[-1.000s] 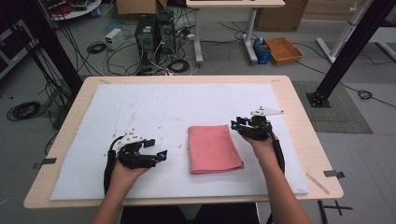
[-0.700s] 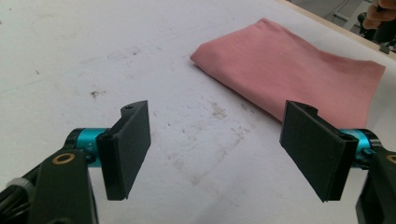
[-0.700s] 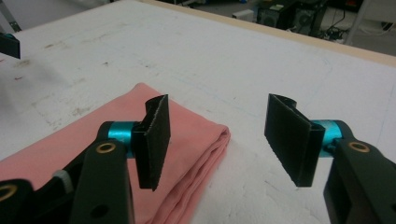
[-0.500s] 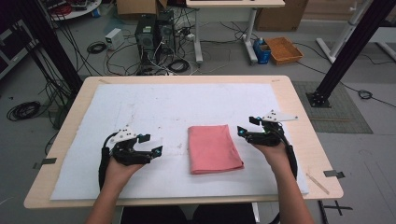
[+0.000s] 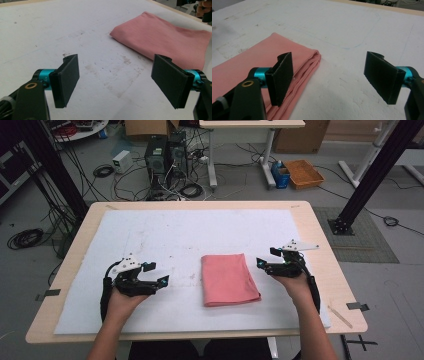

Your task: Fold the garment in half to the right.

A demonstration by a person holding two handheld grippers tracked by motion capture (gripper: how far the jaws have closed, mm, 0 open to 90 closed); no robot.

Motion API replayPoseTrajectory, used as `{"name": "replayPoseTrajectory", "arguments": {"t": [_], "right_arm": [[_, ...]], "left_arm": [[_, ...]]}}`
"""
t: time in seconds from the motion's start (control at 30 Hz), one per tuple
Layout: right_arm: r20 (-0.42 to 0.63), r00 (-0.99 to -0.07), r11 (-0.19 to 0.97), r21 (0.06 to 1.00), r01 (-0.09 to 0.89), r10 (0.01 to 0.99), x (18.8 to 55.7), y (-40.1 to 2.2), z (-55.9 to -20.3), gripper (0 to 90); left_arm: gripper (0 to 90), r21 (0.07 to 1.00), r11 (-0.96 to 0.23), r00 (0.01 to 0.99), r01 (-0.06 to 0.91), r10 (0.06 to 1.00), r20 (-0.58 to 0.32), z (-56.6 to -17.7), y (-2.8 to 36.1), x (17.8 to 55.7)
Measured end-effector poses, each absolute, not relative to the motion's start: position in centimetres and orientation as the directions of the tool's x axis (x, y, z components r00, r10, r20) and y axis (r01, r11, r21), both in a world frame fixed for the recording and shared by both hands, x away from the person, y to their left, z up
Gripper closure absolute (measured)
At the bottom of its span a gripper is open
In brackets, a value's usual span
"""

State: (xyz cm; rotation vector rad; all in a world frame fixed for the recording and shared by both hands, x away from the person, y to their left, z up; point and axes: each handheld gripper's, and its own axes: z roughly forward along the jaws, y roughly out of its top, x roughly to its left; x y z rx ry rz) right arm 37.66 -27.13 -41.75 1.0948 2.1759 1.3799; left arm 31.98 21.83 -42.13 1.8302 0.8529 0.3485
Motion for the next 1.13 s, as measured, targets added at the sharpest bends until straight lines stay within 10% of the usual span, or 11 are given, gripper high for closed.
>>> {"name": "replayPoseTrajectory", "arguments": {"t": [1.13], "right_arm": [[0.199, -0.702, 0.221, 0.861, 0.459, 0.684, 37.9, -26.1, -43.1, 22.0]], "left_arm": [[22.6, 0.903, -0.192, 0.714, 0.385, 0.681, -0.160, -41.8, 22.5, 32.0]]}}
